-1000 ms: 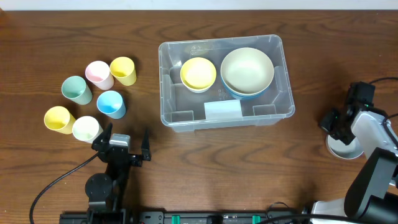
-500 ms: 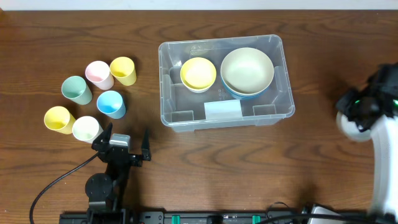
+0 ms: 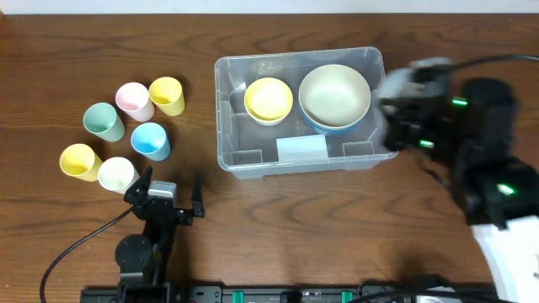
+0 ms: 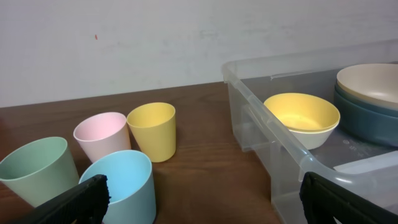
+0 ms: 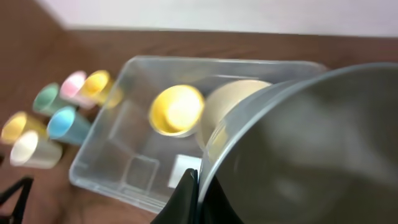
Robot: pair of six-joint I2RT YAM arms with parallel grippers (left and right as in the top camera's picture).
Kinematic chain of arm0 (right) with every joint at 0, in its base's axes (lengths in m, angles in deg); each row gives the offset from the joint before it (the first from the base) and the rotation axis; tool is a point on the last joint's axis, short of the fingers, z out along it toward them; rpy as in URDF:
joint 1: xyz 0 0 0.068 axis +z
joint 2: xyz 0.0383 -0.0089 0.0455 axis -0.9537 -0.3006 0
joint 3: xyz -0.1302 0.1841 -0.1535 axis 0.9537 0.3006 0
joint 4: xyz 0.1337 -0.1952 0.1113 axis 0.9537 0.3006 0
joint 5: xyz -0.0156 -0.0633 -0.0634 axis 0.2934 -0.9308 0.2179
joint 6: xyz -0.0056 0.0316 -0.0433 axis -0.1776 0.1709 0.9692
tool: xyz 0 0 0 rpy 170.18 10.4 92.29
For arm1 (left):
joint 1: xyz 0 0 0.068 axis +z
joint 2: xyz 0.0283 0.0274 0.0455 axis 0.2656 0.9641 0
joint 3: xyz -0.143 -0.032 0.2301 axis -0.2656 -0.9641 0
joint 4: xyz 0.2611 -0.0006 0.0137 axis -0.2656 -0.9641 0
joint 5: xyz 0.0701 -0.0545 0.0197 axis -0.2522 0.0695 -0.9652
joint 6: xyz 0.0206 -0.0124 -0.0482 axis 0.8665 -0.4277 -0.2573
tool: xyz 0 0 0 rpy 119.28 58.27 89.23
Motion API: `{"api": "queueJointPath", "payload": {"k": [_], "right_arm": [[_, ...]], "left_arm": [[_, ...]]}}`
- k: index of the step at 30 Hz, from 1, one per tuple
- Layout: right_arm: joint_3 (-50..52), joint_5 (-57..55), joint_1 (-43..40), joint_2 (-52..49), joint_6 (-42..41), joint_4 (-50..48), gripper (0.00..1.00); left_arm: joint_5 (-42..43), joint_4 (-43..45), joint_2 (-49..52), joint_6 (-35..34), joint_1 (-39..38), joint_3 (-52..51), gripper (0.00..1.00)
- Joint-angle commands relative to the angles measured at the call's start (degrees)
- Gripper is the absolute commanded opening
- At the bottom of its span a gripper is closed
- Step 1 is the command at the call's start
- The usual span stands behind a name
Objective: Pack container
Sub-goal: 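Lift the grey-blue bowl and carry it into the bin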
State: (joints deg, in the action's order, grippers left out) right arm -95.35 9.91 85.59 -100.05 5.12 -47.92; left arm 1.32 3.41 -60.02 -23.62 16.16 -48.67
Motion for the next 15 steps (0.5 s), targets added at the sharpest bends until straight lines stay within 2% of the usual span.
{"api": "queueJointPath", "payload": {"k": [1,6,15], "right_arm": [[-0.11,-5.18,9.20,-5.99,4.09,-3.32,0.01],[-0.11,-10.40,17.99,-17.05,6.64,-11.06,0.01],[-0.13,-11.32,22.75,-32.83,9.14,-22.69,0.01]], "left_arm": [[0.66,-1.86,-0.33,0.35,0.31,-1.09,0.98],[0.66,-1.84,-0.33,0.35,0.31,-1.09,0.98],[0.66,-1.84,-0.33,0.35,0.31,-1.09,0.98]]}}
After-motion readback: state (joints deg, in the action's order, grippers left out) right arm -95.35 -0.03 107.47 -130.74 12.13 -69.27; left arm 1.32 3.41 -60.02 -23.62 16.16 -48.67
